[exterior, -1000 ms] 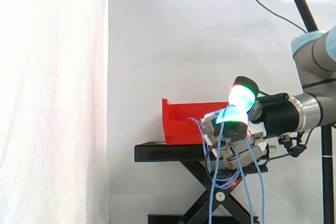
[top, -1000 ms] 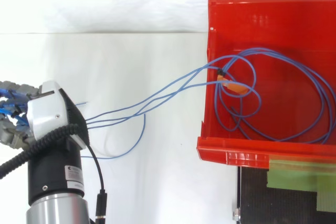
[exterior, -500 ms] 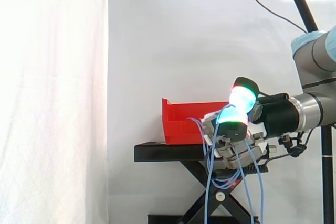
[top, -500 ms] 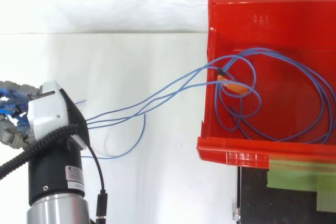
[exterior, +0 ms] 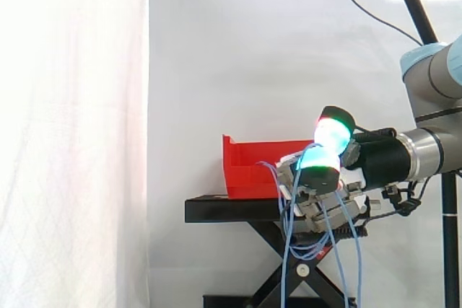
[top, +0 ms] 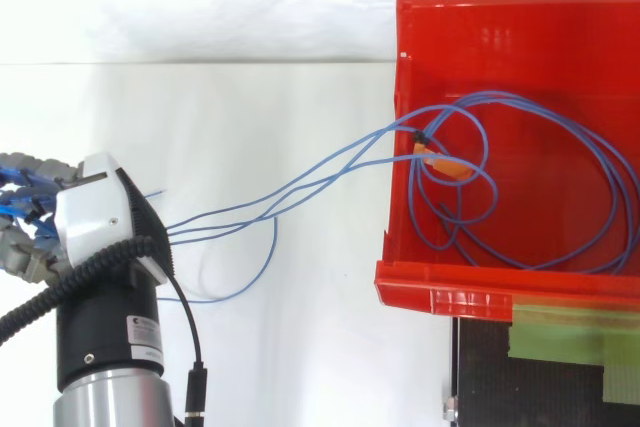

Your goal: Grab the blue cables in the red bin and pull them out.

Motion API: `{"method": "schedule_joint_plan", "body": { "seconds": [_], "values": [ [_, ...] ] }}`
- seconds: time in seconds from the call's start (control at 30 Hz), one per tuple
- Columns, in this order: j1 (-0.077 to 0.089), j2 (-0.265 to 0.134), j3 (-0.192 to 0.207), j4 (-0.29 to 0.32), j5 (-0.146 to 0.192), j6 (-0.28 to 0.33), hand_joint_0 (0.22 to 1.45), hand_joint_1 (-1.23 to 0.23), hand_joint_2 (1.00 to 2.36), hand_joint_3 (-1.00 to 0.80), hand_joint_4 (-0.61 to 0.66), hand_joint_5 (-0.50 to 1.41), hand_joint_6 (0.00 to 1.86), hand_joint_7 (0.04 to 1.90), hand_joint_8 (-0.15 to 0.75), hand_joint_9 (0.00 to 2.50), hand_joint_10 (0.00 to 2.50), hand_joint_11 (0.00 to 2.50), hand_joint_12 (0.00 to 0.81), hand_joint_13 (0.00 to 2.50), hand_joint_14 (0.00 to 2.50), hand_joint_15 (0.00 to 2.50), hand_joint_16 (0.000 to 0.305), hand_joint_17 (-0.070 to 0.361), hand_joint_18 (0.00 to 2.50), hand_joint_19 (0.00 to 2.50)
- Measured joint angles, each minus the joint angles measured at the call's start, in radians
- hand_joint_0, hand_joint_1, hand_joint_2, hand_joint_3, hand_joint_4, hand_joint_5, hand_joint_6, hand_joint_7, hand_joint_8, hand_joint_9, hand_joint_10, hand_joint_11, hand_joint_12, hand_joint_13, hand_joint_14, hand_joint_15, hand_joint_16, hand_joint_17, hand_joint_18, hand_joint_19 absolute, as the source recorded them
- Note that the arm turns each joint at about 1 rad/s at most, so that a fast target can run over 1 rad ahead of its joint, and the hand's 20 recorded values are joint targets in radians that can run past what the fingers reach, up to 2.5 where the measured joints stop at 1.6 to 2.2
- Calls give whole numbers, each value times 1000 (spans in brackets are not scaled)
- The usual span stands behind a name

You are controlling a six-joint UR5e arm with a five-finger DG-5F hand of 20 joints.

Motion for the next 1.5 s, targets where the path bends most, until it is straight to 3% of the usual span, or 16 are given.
{"method": "schedule_joint_plan", "body": {
  "seconds": [1.5],
  "values": [
    [0, 0, 0, 0, 0, 0, 957, -922, 1000, -1000, 50, 953, 263, 892, 250, 1227, 31, 1069, 285, 1204, 2028, 1395, 39, 87, 1326, 1783]
  ]
}}
